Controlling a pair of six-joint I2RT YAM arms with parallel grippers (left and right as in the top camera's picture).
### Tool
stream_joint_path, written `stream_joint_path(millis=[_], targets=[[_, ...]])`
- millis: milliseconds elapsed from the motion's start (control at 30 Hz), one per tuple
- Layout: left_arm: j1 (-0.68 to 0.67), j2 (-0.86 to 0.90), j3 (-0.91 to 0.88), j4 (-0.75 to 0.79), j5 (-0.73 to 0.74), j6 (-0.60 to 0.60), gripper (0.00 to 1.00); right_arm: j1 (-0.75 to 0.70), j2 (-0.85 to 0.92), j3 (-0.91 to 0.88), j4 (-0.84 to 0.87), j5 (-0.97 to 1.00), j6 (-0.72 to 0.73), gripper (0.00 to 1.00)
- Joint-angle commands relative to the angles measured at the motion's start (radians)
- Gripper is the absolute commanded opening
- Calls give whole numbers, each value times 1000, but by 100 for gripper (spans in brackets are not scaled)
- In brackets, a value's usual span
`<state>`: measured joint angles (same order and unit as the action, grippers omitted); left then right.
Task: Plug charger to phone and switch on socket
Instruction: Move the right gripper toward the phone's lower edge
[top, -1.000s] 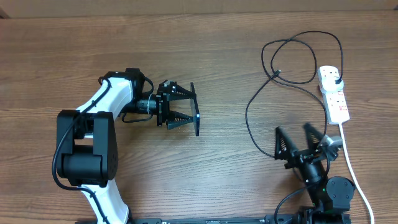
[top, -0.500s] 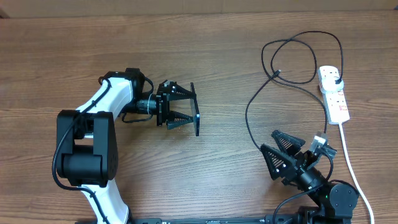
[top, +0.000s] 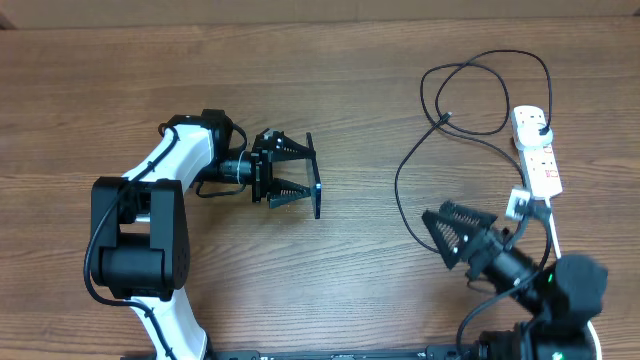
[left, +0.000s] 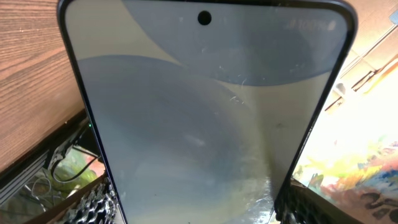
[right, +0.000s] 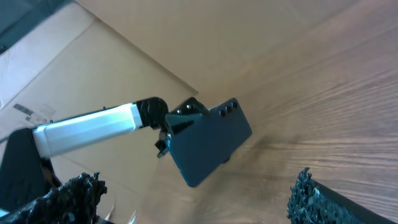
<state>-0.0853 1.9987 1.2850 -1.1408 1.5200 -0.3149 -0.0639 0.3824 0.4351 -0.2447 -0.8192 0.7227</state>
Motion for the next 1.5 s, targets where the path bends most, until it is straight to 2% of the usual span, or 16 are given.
stream_joint_path(millis=[0, 133, 233, 333, 533, 733, 933, 1133, 1333, 1467], targets=[[0, 9, 1, -3, 60, -2, 57, 19, 162, 211, -121, -13, -173, 99], [0, 9, 1, -3, 60, -2, 57, 97, 298, 412, -319, 31, -314, 99], [0, 9, 1, -3, 60, -2, 57, 202, 364, 513, -456, 237, -339, 99], [0, 9, 1, -3, 60, -2, 57, 343, 406, 552, -506, 406, -332, 99], [0, 9, 1, -3, 59, 1, 57, 631, 473, 552, -492, 636, -227, 99], [0, 9, 1, -3, 59, 1, 57, 835, 518, 552, -424, 698, -222, 99], [0, 9, 1, 15, 60, 1, 57, 894, 551, 552, -297, 639, -222, 99], [0, 9, 1, 16, 60, 1, 57, 901, 613, 552, -272, 730, -286, 99], [0, 9, 1, 16, 61, 1, 57, 1006, 716, 552, -235, 995, -265, 100], [0, 9, 1, 16, 60, 1, 57, 1099, 779, 552, -230, 1330, -142, 100]])
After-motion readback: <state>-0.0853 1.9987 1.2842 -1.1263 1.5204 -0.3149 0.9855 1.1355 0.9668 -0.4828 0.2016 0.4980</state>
